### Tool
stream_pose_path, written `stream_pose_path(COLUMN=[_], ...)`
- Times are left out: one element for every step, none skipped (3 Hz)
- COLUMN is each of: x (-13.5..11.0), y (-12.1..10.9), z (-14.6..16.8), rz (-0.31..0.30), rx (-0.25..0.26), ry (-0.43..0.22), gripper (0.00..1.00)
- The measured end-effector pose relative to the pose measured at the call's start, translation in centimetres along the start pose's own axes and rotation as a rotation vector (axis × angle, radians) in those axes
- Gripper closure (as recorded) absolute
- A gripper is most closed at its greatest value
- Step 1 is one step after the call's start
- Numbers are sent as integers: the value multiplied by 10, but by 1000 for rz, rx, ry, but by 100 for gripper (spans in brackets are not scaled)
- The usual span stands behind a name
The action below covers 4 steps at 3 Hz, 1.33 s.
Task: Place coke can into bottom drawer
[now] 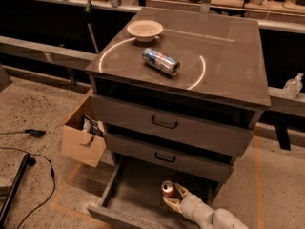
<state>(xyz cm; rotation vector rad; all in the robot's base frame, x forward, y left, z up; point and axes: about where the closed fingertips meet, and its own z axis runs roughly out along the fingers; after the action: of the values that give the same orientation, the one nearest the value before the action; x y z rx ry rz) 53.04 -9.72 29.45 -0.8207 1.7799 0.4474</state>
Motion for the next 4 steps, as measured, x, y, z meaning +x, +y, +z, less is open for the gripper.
stream_pose_path(x=[29, 53, 73, 87], y=[-6, -9, -12, -17], z=[11, 27, 42, 54], rz=[22, 39, 61, 64], rx=[9, 3, -9, -13], ry=[5, -9, -18, -8], gripper=[100, 100, 100, 85])
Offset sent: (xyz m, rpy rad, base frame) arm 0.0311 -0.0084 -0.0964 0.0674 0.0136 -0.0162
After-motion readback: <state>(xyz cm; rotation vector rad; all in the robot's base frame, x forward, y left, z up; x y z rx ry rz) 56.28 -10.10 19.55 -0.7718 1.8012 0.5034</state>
